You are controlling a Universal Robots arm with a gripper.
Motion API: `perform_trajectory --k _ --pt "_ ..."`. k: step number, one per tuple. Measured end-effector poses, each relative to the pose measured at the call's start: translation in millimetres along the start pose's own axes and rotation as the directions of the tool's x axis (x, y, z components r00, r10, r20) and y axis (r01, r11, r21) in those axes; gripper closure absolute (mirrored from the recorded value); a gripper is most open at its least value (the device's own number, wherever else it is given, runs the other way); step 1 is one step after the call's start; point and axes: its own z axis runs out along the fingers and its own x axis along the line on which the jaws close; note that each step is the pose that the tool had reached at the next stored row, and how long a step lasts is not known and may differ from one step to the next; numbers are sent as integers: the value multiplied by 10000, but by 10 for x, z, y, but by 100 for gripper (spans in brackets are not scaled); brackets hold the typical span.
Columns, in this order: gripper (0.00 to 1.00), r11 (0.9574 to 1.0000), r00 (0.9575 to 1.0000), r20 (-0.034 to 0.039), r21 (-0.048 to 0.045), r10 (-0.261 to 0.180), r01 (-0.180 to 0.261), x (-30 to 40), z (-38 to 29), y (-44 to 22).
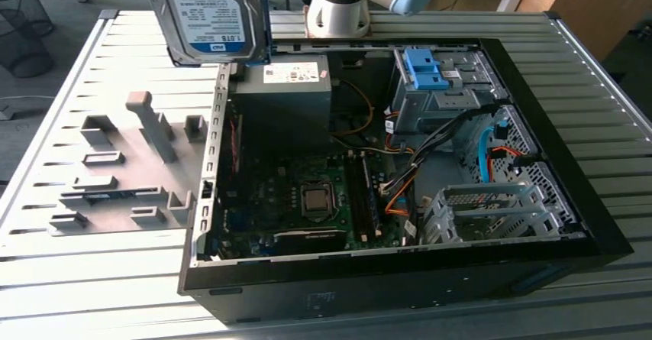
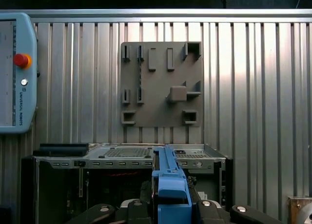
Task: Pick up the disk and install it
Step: 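Pick up the disk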
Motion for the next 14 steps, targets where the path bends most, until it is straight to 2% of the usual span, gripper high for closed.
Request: perform_trajectory --k 14 --pt "64 10000 10000 1 1 -1 1 1 0 -43"
